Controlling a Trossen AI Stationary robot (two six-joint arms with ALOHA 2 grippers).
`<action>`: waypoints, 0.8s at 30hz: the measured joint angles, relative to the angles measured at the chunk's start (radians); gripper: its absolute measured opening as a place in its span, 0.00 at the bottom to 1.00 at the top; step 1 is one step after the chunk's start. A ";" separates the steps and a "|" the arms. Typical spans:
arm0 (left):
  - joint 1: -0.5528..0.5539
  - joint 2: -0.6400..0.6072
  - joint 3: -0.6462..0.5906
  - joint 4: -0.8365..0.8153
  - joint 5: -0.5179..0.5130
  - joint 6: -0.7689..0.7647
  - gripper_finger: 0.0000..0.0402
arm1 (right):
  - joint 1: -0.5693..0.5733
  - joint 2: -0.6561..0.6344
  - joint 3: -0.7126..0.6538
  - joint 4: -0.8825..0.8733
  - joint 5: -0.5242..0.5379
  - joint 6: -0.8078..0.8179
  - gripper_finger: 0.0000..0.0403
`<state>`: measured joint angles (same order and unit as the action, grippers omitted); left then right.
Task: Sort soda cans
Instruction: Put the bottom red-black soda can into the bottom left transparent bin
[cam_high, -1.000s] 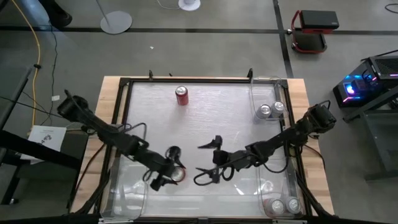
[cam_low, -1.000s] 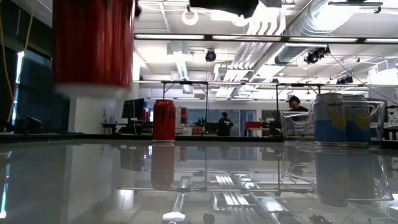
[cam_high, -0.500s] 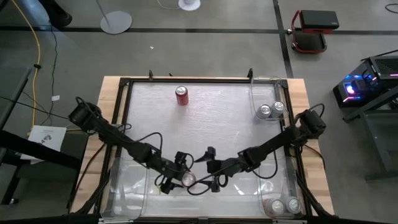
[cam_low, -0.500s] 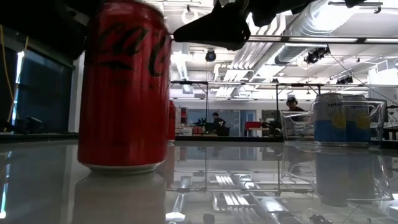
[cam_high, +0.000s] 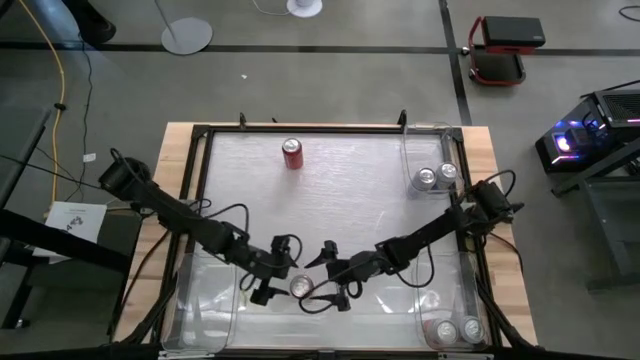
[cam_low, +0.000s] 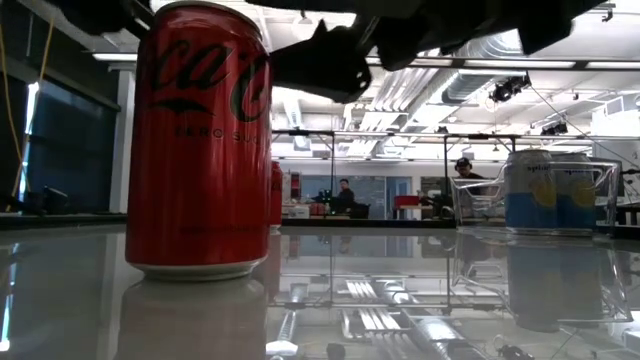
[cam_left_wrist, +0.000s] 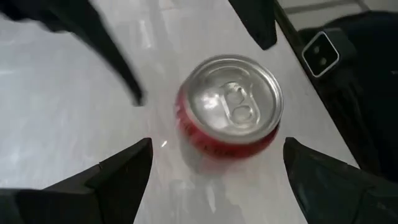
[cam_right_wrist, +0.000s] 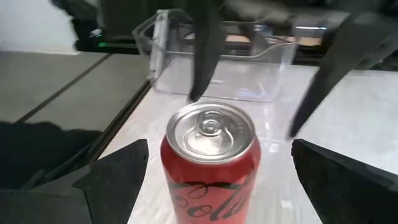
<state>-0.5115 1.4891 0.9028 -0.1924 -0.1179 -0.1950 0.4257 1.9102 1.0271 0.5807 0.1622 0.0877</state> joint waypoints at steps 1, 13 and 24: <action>-0.007 -0.021 0.000 -0.024 -0.020 -0.019 0.84 | -0.004 0.007 0.000 0.013 -0.026 -0.012 0.96; -0.199 -0.279 -0.001 -0.266 -0.408 -0.273 0.84 | -0.015 0.061 0.034 0.058 -0.047 -0.044 0.96; -0.319 -0.342 -0.001 -0.284 -0.618 -0.348 0.84 | -0.013 0.174 0.238 -0.153 -0.066 -0.114 0.90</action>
<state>-0.8305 1.1469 0.9020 -0.4759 -0.7361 -0.5426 0.4129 2.0840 1.2646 0.4281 0.0961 -0.0263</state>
